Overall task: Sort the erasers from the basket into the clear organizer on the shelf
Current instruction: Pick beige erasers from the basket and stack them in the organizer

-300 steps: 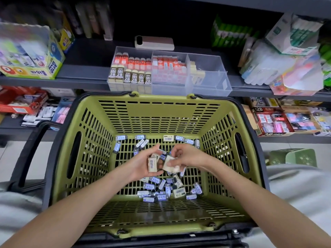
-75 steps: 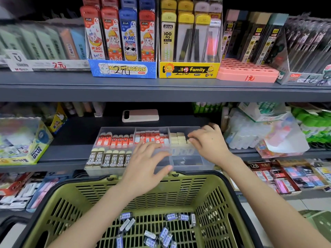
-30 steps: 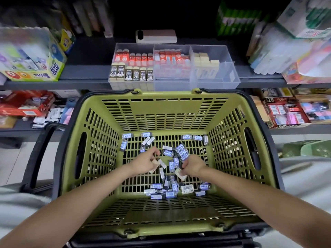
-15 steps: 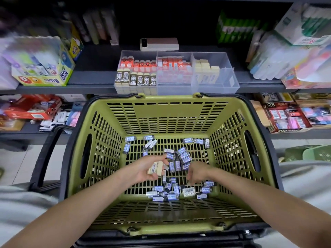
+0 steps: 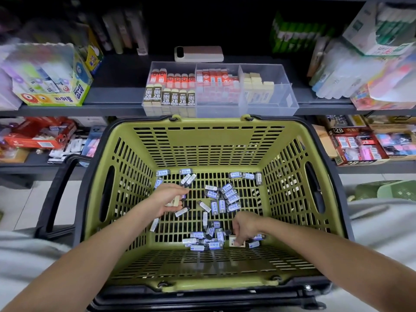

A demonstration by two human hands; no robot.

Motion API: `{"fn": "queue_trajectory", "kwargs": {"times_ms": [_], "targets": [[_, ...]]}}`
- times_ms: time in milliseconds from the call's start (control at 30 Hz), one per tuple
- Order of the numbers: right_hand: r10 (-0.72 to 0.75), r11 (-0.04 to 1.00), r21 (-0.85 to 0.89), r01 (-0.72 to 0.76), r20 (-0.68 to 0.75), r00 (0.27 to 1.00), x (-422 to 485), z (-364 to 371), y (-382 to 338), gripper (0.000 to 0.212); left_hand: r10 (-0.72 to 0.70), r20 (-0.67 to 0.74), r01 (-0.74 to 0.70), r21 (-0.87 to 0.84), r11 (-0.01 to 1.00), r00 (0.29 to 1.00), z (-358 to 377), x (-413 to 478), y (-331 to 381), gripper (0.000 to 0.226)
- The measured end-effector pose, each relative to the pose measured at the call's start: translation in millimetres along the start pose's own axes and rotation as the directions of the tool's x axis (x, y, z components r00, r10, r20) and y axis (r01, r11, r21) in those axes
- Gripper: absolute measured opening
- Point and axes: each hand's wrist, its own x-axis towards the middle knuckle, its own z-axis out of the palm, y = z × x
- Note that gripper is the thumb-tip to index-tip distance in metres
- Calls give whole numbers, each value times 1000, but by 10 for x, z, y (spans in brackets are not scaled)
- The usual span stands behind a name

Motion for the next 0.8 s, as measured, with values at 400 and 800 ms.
{"fn": "queue_trajectory", "kwargs": {"times_ms": [400,800], "targets": [[-274,520,692,501,-420,865,-770,-1276,-274,14,227,263,-128,-345,930,938,284,-312,718,29],[92,657,229,718,-970,225,-1168,-2609,56,6,541,231,-375,-506,777,809,445,-834,1683,50]]}}
